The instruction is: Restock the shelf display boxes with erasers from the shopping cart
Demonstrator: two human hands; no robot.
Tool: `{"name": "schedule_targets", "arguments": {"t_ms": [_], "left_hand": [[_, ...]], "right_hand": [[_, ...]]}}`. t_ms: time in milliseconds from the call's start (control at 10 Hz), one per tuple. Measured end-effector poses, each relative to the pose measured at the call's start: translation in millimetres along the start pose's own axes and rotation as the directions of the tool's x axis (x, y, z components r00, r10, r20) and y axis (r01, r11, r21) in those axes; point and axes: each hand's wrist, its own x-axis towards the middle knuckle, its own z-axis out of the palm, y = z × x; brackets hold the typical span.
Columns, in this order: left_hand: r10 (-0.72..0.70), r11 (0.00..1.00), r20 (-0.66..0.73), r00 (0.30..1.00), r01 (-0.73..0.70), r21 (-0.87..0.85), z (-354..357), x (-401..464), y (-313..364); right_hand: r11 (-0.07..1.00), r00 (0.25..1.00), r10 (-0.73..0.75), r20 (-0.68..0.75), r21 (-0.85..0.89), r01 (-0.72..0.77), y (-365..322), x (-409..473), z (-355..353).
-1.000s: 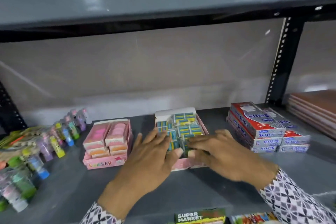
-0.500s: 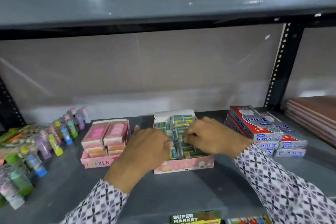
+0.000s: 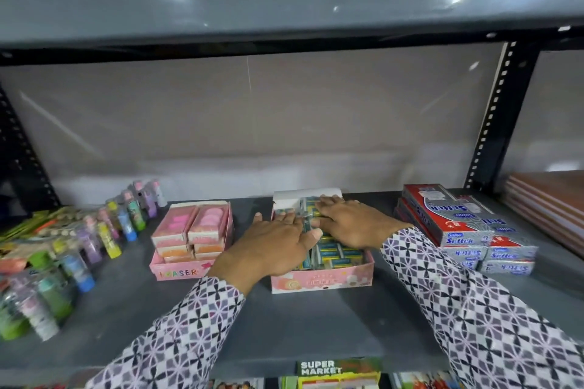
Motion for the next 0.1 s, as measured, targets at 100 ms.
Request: {"name": "schedule_targets", "arguments": {"t_ms": [100], "left_hand": [[0.024,0.997,-0.109,0.994,-0.032,-0.072,-4.5,-18.0,-0.2]], "right_hand": [[1.0,0.997,0.023,-0.068,-0.003,-0.024,-12.8,-15.5,-1.1]]}}
